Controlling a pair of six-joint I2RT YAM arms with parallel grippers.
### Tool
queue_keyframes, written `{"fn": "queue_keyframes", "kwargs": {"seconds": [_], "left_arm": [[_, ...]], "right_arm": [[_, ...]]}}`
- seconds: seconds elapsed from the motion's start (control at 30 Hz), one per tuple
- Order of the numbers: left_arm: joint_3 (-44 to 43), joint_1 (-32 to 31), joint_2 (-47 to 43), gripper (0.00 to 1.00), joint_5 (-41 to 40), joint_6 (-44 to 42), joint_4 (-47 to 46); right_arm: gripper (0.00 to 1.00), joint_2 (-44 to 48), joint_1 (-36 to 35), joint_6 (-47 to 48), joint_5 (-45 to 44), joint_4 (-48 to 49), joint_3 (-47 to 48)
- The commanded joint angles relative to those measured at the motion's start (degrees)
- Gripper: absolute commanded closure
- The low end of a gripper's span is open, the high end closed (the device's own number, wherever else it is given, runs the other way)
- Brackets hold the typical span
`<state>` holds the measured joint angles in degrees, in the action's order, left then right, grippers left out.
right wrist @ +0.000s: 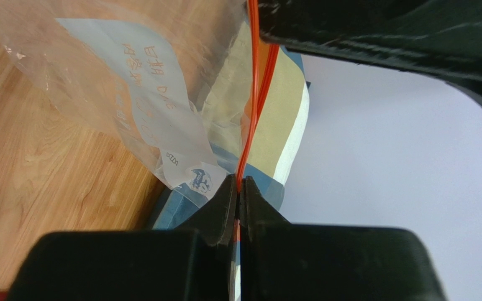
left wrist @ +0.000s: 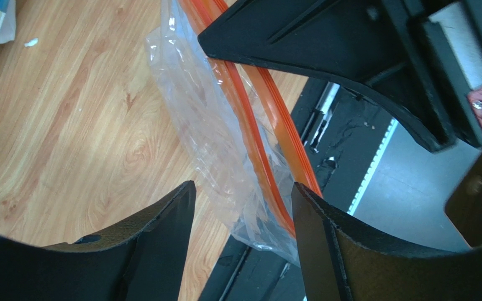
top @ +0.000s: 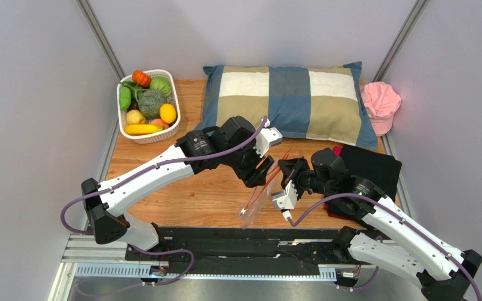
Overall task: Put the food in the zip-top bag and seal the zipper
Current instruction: Open the zipper of the food storage bag at the center of the board.
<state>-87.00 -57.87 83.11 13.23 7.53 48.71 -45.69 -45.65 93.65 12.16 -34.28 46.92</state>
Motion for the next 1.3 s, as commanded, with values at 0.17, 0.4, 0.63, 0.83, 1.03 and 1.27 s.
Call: {"fn": "queue_keyframes", "kwargs": {"seconds": [0.17,0.4,0.63,0.83,1.03,1.27], "left_arm": [[1.04,-0.58,0.3,0.56,-6.46,0.73,-0.28],[1.21,1.88,-2.33,1.0,-3.13,9.32,-5.44],[3.25,3.29,-9.28,1.0,-9.69,17.77,-12.15],[1.75,2.94,-6.83,1.0,-20.41,23.93,-10.13],[-3.51,0.66,0.02,1.0,-23.43,26.31,-8.89],[-5.99,-0.23,4.16,1.0,-23.08,28.33,-10.38]], "right_arm": [[1.0,-0.72,-0.49,-1.45,0.31,3.95,1.96],[0.34,-0.72,-0.58,-15.1,-4.05,17.23,1.05],[0.0,1.21,0.03,-50.34,-7.59,-2.88,16.44],[0.0,4.47,0.12,-77.51,-5.65,-9.14,18.91],[0.0,-0.18,4.42,-108.54,-6.88,-7.38,20.23],[0.04,-5.37,13.37,-128.08,-0.49,-4.92,19.97]]}}
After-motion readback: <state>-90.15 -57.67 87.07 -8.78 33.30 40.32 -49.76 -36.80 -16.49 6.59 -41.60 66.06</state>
